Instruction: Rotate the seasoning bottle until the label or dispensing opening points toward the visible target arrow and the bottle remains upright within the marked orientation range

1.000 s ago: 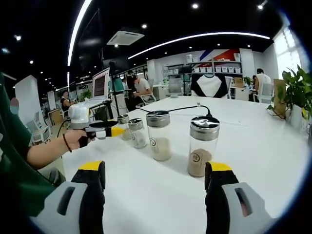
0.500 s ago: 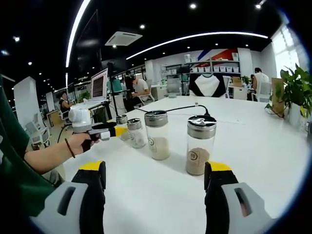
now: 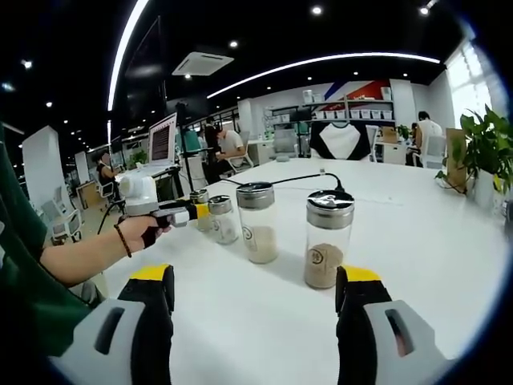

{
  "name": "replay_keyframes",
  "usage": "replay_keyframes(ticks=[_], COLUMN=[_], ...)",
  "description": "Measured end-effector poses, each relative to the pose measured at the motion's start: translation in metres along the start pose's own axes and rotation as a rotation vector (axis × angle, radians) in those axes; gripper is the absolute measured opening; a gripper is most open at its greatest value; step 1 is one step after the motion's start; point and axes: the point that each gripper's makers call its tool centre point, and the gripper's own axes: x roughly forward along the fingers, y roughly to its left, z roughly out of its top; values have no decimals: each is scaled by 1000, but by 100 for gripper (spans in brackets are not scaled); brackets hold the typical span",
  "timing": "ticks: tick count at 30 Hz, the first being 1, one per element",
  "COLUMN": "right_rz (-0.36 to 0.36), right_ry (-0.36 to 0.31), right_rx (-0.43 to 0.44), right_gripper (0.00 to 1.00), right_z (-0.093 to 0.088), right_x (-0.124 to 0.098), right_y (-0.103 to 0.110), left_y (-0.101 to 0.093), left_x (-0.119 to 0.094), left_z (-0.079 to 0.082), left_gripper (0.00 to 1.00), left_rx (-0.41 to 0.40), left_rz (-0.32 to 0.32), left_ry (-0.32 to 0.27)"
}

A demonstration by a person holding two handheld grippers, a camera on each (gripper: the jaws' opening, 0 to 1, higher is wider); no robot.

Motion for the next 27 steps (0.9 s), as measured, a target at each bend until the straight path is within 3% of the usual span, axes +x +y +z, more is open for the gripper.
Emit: replay_keyframes(ticks=[2, 4, 14, 27], right_rz=[-1, -2, 1, -3], right_ry=[-2, -5, -3, -1], right_rx=[3, 6, 7, 13], right_gripper=[84, 84, 84, 84], right_z=[0, 1, 0, 0], right_x=[0, 0, 1, 1], right_y=[0, -1, -1, -3], left_y=[1, 0, -2, -4], left_x=[0, 2, 1, -1], left_z=[-2, 0, -2, -3], left_gripper=[36, 36, 35, 35], left_rx=[43, 12, 8, 10], left_rz=[-4, -8, -15, -40], left_ry=[13, 0, -9, 13])
